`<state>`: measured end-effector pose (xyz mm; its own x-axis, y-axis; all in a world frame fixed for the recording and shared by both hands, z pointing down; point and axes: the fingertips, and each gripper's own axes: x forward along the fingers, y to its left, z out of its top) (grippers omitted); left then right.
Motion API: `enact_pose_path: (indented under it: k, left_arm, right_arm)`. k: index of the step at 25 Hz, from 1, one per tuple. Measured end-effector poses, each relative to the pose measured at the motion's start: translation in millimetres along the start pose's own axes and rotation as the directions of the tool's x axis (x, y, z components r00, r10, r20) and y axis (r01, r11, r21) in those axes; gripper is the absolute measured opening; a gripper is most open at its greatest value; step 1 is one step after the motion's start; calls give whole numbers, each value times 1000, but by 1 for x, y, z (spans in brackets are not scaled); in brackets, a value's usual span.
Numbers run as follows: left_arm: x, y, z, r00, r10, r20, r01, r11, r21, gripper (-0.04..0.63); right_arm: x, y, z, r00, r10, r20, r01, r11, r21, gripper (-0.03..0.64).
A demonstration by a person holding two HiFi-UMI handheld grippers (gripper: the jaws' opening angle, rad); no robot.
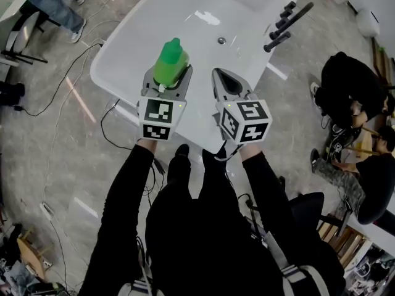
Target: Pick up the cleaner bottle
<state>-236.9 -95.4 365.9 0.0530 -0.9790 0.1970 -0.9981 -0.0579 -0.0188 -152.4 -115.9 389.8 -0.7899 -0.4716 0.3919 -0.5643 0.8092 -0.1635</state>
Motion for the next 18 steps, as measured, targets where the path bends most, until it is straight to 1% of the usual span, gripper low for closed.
enact_pose_path:
  k: [6,12,18]
  left_arm:
    - [-12,7,-4,1000,15,0,-15,1000,-7,195]
    - [-21,11,-6,1000,15,-5,-15,1000,-13,195]
    - [-30,20,-6,1000,24,-6,-24,1000,-20,195]
  right_arm:
    - [2,13,-2,1000,18,3,-17,1000,-9,2]
    - [3,21,-1,1000,27,6,-27,1000,-11,2]
    - [3,31,-1,999,44,-6,-44,999,-29,2]
